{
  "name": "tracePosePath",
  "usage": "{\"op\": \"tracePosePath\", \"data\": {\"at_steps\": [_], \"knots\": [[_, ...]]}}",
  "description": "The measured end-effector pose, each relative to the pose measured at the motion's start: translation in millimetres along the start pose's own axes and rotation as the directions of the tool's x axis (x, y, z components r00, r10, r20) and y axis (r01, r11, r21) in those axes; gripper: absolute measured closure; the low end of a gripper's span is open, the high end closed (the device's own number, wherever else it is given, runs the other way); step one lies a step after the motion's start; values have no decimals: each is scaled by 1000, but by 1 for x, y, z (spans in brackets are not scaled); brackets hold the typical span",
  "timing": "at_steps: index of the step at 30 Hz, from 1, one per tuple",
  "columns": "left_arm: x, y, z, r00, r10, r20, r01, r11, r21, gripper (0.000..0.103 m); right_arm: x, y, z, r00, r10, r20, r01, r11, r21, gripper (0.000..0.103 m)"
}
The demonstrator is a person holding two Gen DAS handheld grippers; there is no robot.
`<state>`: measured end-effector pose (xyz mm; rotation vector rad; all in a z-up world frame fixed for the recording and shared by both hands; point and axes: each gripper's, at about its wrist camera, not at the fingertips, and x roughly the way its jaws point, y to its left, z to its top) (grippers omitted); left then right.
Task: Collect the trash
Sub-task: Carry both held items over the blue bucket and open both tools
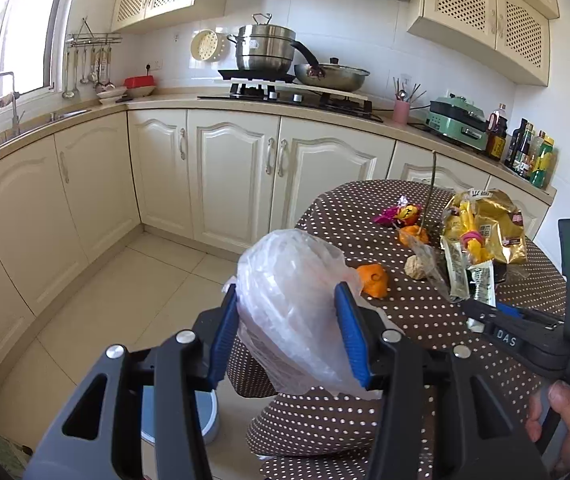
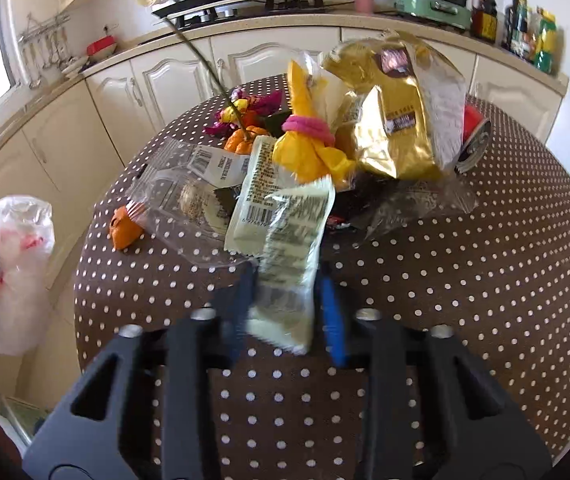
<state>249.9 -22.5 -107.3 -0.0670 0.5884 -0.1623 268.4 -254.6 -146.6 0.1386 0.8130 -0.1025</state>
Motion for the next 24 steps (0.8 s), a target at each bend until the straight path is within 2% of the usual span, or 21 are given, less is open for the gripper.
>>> {"op": "tracePosePath", "data": {"at_steps": [5,10,12,14,16,18,21,24], "knots": [[-5,16,-7,1000,-5,1,5,1000,-9,56,-15,-3,-11,999,6,46,-7,1000,13,81],[-8,44,-16,1000,20,-14,-20,999,-30,56,-53,13,-26,988,-18,153,18,1000,1,81],[-8,58,-20,999,38,-21,-38,999,-37,56,-67,30,-26,982,23,186,-17,999,-30,81],[-6,79,-26,997,70,-36,-72,996,-49,56,-73,65,-26,976,112,185,-93,990,-106,81],[0,102,-34,993,102,-64,-106,992,-66,56,-72,97,-28,968,185,169,-155,972,-177,81],[7,123,-42,986,140,-95,-147,986,-81,56,-59,144,-35,955,275,109,-239,935,-260,81],[25,162,-58,963,210,-168,-229,969,-98,56,-26,208,-50,939,345,4,-322,881,-347,81],[53,200,-79,926,263,-269,-301,947,-112,56,24,258,-67,923,368,-115,-383,844,-376,81]]}}
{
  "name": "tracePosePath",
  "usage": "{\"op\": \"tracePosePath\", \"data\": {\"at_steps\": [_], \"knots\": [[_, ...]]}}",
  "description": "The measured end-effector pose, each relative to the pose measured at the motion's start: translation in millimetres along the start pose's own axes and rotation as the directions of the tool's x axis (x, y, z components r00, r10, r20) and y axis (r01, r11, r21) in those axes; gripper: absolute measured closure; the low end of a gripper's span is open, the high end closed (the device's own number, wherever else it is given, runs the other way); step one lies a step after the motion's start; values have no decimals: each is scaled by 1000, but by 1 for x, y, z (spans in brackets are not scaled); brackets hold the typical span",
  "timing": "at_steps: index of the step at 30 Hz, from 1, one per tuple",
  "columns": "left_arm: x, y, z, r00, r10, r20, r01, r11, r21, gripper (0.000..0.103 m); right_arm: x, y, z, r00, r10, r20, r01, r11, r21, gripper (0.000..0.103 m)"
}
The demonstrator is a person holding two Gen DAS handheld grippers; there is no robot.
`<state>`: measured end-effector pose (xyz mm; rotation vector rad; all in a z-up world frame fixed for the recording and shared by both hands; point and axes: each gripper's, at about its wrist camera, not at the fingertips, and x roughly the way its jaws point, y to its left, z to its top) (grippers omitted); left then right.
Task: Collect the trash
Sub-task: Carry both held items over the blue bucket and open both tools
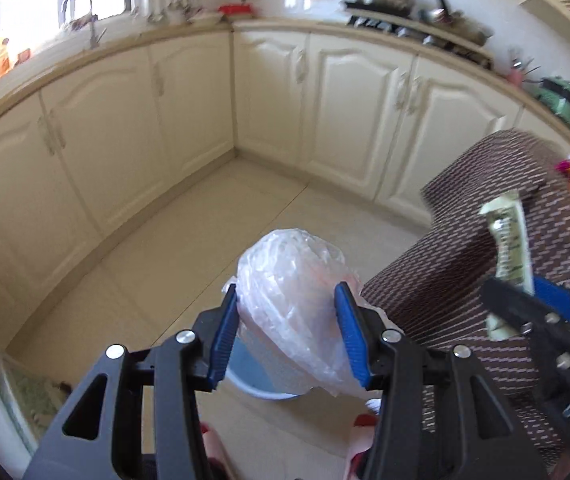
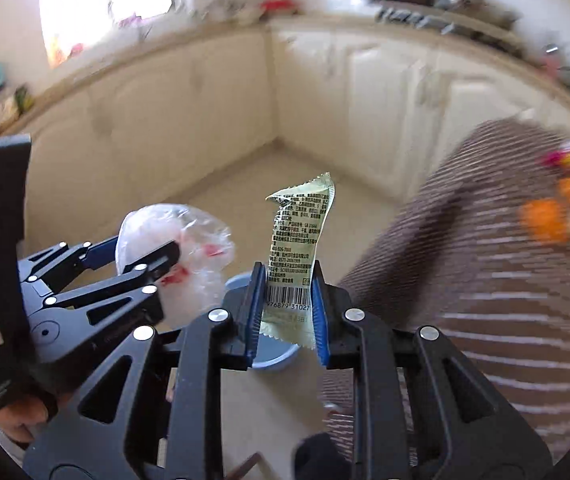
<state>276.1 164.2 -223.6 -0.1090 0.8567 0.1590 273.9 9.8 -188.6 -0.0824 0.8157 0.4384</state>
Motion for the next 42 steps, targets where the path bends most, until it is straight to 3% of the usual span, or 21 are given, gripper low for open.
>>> {"op": "tracePosePath", "data": {"at_steps": [4,7,11,16,25,36,38,40,42], "knots": [[59,29,-7,991,69,-113,-71,997,-16,56,77,17,-7,994,23,-111,-24,1000,-8,81],[102,42,-4,983,65,-171,-71,997,-30,56,127,17,-12,982,25,-186,-26,1000,0,81],[143,50,1,980,60,-191,-70,997,-45,52,174,8,-18,969,15,-248,-12,1000,14,81],[169,55,-2,985,52,-167,-64,996,-64,33,212,10,-22,958,6,-287,3,1000,28,81],[167,62,-10,982,160,-99,-163,986,-23,27,246,25,-33,950,32,-309,-18,999,48,81],[146,75,-12,980,198,-32,-200,979,-37,27,252,31,-20,964,42,-262,-35,999,28,78],[140,76,-11,981,193,-13,-194,980,-47,27,250,31,-17,967,44,-252,-39,999,27,72],[134,77,-11,982,187,1,-187,980,-64,27,244,29,-12,971,34,-238,-30,999,19,58],[126,78,-10,984,180,14,-179,981,-81,27,232,30,-8,976,26,-216,-23,1000,13,58]]}}
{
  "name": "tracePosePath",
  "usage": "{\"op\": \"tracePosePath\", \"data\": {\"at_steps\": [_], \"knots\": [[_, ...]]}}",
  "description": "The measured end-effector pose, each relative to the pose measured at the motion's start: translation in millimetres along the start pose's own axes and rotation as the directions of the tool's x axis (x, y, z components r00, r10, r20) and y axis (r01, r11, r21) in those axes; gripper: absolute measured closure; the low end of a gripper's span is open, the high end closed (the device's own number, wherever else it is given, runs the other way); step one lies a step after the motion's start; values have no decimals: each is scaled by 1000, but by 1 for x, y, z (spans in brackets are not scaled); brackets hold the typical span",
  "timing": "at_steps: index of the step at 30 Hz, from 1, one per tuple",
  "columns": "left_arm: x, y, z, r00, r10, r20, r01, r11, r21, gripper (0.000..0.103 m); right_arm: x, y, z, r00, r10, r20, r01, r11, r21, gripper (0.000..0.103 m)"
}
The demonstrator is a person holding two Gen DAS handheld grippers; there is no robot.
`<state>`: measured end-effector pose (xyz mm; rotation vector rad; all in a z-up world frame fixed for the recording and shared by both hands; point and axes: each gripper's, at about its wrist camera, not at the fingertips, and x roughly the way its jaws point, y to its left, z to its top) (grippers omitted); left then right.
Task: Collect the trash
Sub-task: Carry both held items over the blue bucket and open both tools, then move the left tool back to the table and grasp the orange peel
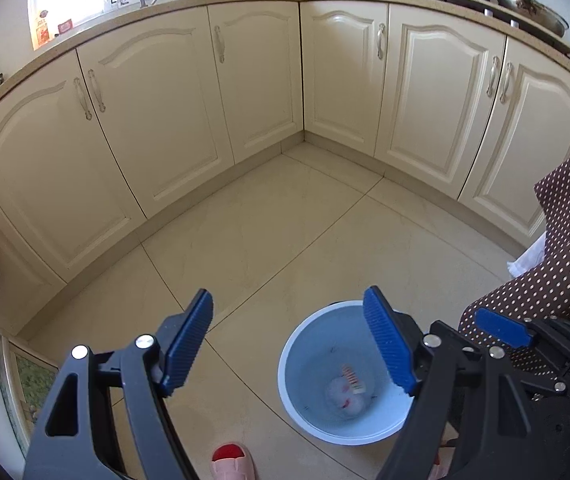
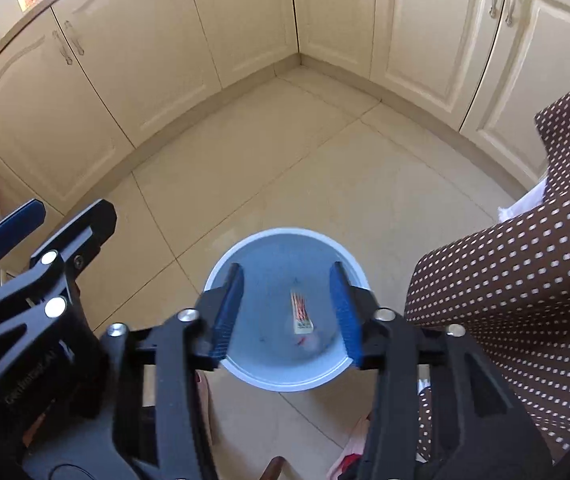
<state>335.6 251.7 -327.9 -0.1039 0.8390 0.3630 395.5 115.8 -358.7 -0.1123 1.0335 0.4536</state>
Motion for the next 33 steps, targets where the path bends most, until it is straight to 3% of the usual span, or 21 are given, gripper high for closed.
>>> {"op": "tracePosePath", "data": {"at_steps": [4,9,15,20,27,30,33], "knots": [[-31,1,6,999,-4,48,5,1000,-21,27,-35,-4,1,998,-36,56,36,999,-7,58],[-91,-14,18,988,-13,156,14,1000,-2,25,-113,-16,-1,974,-107,202,109,994,3,57],[-183,-40,18,958,-103,267,103,995,13,21,-224,-33,-25,906,-188,381,184,982,46,51],[-260,-78,12,918,-162,363,141,986,84,19,-313,-58,-62,834,-255,489,225,967,120,47],[-344,-152,0,855,-267,444,175,955,238,17,-395,-111,-116,751,-367,549,263,929,260,42],[-364,-189,-5,839,-310,448,185,935,301,16,-417,-136,-132,727,-418,545,278,904,323,41],[-373,-221,-12,836,-335,435,182,917,356,16,-433,-168,-151,709,-464,531,286,877,385,40]]}}
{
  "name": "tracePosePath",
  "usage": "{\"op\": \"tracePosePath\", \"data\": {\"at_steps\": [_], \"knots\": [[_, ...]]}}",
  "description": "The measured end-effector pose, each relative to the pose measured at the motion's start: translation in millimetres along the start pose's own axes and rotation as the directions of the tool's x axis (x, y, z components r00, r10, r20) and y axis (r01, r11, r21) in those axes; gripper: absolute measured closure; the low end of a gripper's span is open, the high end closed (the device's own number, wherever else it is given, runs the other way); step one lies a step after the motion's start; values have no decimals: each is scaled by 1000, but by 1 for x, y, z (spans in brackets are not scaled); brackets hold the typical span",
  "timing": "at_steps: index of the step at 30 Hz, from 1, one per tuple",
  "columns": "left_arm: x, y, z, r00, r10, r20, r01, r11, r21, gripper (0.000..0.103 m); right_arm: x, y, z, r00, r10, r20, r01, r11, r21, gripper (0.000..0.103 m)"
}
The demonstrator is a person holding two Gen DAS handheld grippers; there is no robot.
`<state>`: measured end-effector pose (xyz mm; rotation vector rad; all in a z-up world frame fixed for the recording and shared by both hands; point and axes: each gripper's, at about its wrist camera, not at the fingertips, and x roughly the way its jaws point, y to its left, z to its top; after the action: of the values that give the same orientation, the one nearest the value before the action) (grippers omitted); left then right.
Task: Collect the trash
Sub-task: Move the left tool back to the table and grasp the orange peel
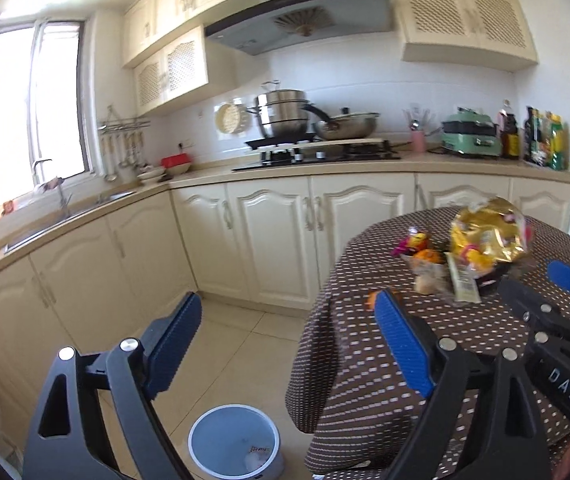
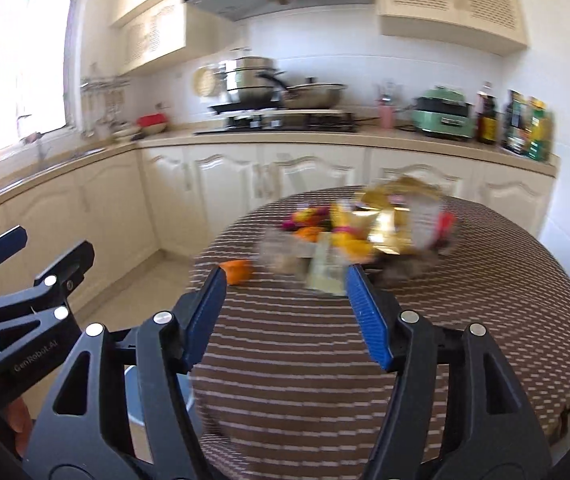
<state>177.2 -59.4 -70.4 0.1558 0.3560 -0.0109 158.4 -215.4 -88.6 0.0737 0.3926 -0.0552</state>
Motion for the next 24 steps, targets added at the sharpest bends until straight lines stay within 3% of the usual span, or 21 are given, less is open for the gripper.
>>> {"op": "tracePosePath", "data": {"at_steps": [5,11,16,24], "knots": [[16,-42,0,998,-48,-32,50,997,56,16,5,-49,-3,997,-74,-21,75,995,59,39],[47,-75,-1,992,-83,-100,92,992,90,16,20,-81,-11,992,-103,-76,110,989,94,38],[82,-81,-2,976,-103,-191,117,991,63,16,38,-89,-10,989,-100,-112,111,989,97,36],[119,-67,-6,953,-132,-273,139,990,6,16,65,-84,0,984,-47,-171,63,994,88,35]]}}
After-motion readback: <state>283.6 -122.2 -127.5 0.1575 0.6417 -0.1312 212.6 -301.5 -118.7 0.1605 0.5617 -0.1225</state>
